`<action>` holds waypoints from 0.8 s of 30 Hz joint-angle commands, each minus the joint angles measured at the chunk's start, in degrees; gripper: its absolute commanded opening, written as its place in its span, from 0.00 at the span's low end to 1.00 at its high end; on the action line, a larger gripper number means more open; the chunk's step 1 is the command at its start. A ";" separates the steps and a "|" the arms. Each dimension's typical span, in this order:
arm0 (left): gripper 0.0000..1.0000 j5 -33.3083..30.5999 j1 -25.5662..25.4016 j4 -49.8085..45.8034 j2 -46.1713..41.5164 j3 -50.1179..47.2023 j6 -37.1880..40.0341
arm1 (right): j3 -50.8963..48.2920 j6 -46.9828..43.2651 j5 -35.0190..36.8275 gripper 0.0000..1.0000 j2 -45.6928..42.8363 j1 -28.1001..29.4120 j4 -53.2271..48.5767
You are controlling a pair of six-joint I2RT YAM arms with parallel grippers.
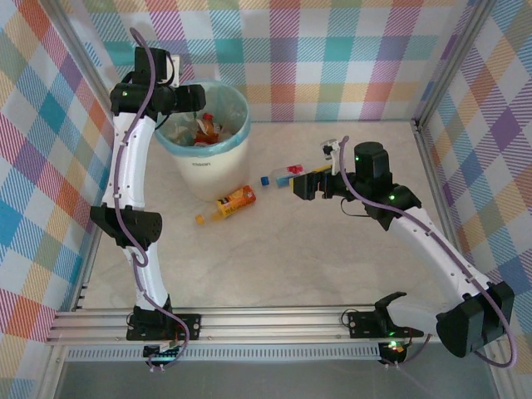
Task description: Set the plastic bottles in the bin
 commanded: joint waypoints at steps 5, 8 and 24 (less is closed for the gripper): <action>0.79 1.79 0.01 1.03 -4.27 0.39 -1.60 | 3.22 -0.69 1.63 1.00 1.06 0.45 -2.85; 0.79 1.50 -0.69 1.46 -5.97 0.36 -1.79 | 4.48 -1.69 3.32 1.00 2.11 0.38 -5.25; 0.79 -2.06 -15.53 19.42 -27.07 -27.57 2.71 | 15.00 -4.79 10.21 1.00 14.65 0.15 -10.62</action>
